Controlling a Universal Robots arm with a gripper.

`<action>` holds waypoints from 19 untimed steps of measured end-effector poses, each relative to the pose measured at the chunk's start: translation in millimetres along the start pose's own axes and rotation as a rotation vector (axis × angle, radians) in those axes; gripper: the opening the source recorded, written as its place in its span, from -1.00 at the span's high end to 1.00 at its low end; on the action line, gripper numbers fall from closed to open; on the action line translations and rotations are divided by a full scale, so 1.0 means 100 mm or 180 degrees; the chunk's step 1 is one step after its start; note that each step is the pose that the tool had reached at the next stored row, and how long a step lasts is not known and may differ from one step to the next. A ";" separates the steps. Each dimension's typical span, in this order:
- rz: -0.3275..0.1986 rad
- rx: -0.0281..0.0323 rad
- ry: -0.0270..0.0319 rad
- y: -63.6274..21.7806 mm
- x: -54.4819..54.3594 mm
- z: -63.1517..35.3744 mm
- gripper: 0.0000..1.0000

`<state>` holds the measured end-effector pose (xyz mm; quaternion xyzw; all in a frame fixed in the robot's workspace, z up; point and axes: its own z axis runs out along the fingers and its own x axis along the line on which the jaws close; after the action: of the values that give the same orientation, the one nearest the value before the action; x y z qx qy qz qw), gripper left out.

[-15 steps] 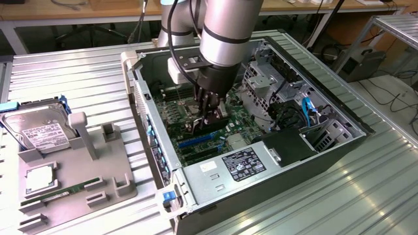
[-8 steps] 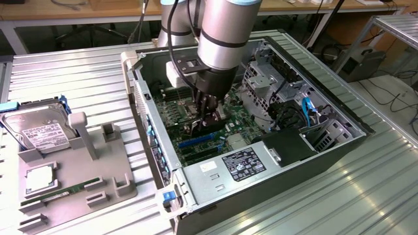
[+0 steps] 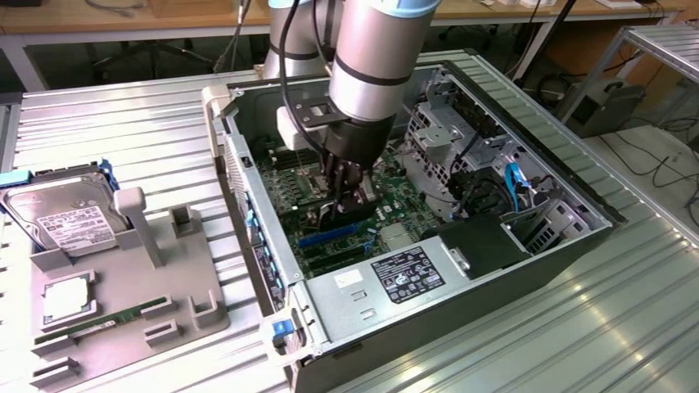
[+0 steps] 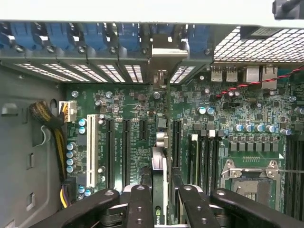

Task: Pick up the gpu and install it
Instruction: 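Insert the gpu into the slot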

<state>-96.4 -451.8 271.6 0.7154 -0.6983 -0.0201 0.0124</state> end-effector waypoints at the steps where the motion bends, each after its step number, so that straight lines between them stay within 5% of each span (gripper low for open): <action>1: -0.0001 0.0000 -0.0007 -0.001 0.00 0.010 0.47; 5: -0.0002 0.0001 -0.0029 -0.002 0.00 0.037 0.47; 19: -0.0002 0.0001 -0.0031 -0.026 0.00 -0.008 0.47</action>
<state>-93.7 -451.9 272.3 0.7155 -0.6981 -0.0235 0.0089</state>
